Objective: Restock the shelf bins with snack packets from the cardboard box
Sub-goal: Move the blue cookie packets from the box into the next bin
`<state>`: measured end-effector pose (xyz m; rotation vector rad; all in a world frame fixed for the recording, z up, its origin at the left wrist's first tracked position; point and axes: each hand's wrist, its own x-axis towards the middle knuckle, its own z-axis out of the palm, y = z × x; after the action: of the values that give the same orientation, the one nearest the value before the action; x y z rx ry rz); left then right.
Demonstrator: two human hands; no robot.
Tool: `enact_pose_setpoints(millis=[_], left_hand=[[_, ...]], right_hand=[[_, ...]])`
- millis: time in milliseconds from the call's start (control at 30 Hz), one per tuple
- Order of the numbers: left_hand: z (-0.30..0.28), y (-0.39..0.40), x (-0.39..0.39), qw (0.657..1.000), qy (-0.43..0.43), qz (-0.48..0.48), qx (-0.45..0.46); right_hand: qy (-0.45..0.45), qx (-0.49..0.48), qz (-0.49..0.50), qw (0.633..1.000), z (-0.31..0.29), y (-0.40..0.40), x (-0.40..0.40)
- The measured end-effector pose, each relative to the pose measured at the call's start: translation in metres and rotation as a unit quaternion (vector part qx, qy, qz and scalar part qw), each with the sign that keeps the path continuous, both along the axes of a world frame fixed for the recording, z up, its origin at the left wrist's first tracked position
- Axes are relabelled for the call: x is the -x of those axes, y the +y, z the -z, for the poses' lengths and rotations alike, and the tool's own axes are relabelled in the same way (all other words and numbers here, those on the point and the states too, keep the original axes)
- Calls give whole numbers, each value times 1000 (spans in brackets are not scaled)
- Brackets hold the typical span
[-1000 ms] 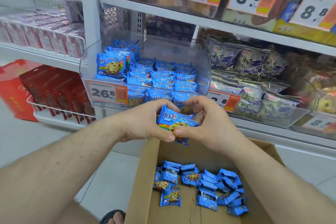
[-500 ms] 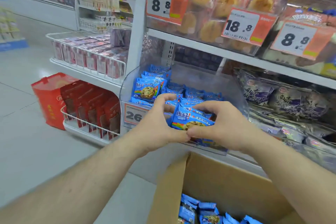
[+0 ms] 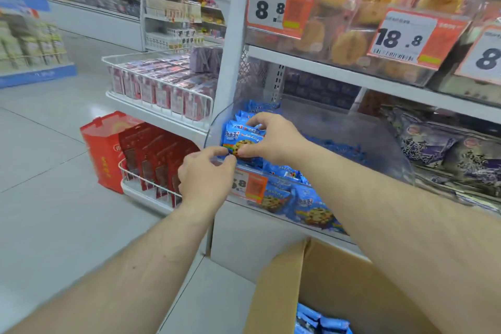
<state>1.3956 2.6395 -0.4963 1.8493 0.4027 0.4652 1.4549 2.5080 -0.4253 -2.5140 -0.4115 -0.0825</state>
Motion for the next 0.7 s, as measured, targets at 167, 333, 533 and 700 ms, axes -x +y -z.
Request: enact_pose_setpoints(millis=[167, 333, 533, 700], left_hand=[[-1, -7, -1, 999, -42, -11, 10], [-2, -10, -2, 999, -47, -24, 14], [-6, -12, 1, 999, -38, -24, 20], [-8, -12, 7, 998, -33, -36, -37]], right_hand=[[-57, 54, -3, 997, 12, 9, -8], [-96, 149, 8, 984, 16, 5, -6], [-99, 233, 2, 967, 11, 17, -1], [-64, 248, -17, 967, 7, 10, 1]])
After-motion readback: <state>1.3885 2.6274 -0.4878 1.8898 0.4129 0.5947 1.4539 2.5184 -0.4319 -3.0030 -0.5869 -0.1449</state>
